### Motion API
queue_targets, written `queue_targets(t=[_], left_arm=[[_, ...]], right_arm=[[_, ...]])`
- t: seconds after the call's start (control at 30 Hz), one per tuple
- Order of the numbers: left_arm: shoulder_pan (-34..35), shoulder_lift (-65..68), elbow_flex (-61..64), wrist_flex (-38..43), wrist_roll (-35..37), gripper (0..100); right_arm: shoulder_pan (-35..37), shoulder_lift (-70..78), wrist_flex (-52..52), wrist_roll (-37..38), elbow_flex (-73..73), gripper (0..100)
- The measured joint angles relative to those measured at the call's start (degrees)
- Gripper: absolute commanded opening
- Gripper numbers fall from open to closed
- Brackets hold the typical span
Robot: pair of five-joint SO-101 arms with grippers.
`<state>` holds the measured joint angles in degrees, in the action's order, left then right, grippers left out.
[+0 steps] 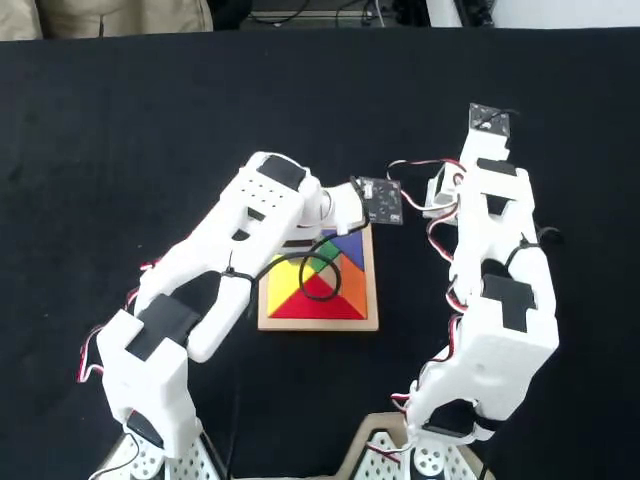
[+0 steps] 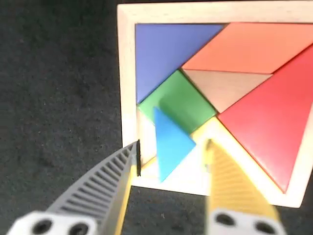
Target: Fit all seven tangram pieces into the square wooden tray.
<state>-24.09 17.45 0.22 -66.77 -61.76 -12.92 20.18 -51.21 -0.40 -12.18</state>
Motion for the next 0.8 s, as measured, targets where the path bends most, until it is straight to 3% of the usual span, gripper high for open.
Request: queue_targets(t=[0.8], left_arm=[[4.57, 5.45, -0.09, 3.52, -1.05, 27]], right_arm=[[0.0, 0.0, 0.0, 0.0, 0.0, 1.1]])
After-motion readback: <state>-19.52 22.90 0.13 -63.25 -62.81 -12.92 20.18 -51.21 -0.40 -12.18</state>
